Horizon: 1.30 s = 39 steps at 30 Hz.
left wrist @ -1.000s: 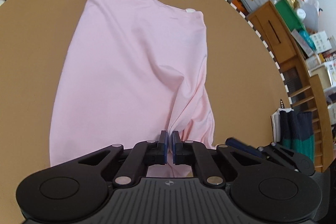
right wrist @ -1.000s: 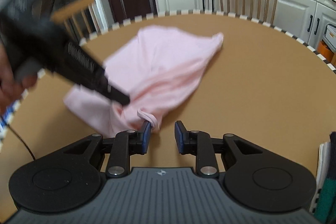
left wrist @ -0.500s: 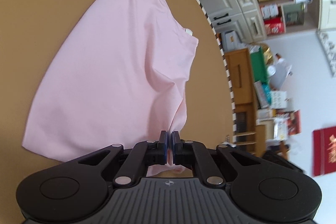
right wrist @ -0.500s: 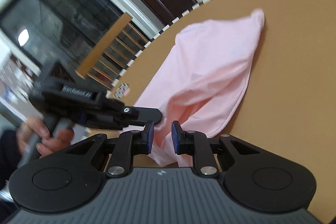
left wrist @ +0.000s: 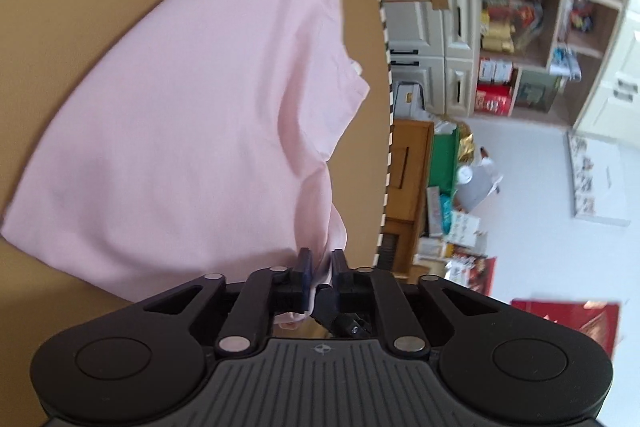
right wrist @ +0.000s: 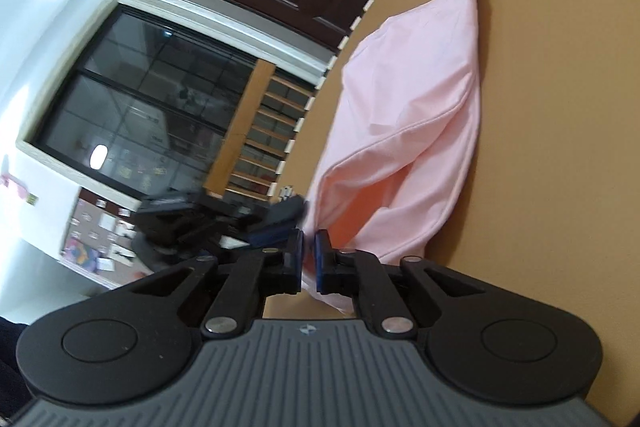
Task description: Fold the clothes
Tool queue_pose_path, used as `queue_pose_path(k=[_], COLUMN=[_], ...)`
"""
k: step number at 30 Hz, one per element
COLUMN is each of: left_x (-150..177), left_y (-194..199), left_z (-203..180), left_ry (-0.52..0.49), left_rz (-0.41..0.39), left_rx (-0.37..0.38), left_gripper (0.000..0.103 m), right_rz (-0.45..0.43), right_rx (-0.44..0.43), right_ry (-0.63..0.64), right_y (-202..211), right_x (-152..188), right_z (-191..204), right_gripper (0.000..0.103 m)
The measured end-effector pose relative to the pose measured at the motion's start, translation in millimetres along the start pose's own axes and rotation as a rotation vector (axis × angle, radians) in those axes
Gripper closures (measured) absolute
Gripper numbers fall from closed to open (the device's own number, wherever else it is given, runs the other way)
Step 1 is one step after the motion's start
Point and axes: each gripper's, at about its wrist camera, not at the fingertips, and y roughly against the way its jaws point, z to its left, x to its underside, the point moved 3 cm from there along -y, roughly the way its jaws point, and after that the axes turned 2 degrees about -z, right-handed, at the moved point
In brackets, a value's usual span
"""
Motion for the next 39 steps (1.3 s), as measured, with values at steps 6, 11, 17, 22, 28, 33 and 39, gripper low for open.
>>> queue_pose_path(k=[6, 11, 17, 22, 28, 33, 39], left_x=[8, 15, 12, 13, 10, -7, -19], left_y=[23, 20, 16, 21, 38, 48, 32], left_z=[-4, 5, 2, 8, -11, -34, -20], left_ry=[-0.221, -0.259, -0.236, -0.216, -0.312, -0.464, -0.498], left_rz=[-0.015, -0.021, -0.02, -0.011, -0.022, -0.135, -0.177], left_rx=[-0.245, -0.346, -0.363, -0.357, -0.361, -0.344, -0.472], left_gripper=[0.081, 0.1, 0.1, 0.1, 0.08, 0.073, 0.088], right_rz=[0.027, 0.058, 0.056, 0.12, 0.066, -0.128, -0.017], right_rx=[0.105, 0.226, 0.362, 0.425, 0.501, 0.526, 0.415], right_ry=[-0.008, -0.011, 0.022, 0.041, 0.064, 0.18, 0.251], right_y=[17, 36, 52, 46, 53, 52, -49], right_x=[3, 9, 12, 19, 16, -7, -45], right_z=[-1, -4, -6, -6, 3, 25, 19], right_gripper=[0.097, 0.099, 0.101, 0.1, 0.063, 0.069, 0.071])
